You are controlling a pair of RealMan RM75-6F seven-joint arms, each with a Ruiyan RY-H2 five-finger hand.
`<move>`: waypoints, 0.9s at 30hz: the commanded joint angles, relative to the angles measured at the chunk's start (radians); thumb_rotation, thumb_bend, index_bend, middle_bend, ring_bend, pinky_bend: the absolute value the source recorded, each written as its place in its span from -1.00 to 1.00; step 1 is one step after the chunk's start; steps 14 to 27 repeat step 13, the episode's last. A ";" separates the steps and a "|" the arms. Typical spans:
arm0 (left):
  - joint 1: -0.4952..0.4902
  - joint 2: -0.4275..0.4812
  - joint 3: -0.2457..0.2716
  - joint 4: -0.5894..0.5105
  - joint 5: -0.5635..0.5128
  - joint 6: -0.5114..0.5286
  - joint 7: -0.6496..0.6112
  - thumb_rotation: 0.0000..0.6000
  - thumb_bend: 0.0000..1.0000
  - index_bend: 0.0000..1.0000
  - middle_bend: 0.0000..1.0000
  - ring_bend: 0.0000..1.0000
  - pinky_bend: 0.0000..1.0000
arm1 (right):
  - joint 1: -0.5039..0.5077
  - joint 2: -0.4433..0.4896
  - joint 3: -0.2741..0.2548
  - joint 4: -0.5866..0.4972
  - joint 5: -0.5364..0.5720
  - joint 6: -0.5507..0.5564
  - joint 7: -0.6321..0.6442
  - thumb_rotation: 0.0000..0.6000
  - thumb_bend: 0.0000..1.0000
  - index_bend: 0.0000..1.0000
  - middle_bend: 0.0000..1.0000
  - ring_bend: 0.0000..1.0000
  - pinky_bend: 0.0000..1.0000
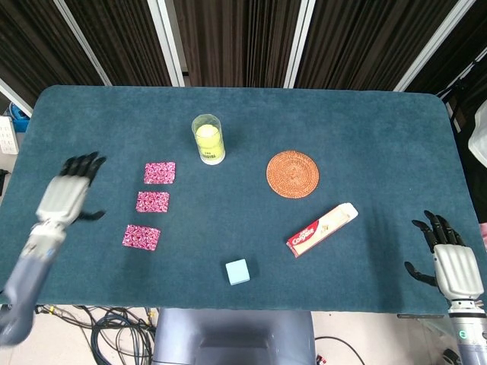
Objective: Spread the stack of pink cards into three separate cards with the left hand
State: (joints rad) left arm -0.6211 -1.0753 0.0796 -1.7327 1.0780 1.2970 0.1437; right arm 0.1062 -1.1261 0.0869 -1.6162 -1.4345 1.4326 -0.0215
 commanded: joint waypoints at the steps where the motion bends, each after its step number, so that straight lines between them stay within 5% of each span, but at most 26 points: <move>1: 0.251 0.017 0.127 0.029 0.255 0.239 -0.219 1.00 -0.73 -0.85 -0.91 -1.00 -1.00 | -0.006 -0.007 0.004 0.004 -0.003 0.017 -0.003 1.00 -0.57 -0.67 -0.92 -0.91 -0.61; 13: 0.393 0.043 0.096 0.070 0.328 0.354 -0.270 1.00 -0.73 -0.85 -0.89 -1.00 -1.00 | -0.009 -0.003 0.005 0.017 -0.006 0.018 0.021 1.00 -0.57 -0.67 -0.92 -0.91 -0.61; 27: 0.393 0.043 0.096 0.070 0.328 0.354 -0.270 1.00 -0.73 -0.85 -0.89 -1.00 -1.00 | -0.009 -0.003 0.005 0.017 -0.006 0.018 0.021 1.00 -0.57 -0.67 -0.92 -0.91 -0.61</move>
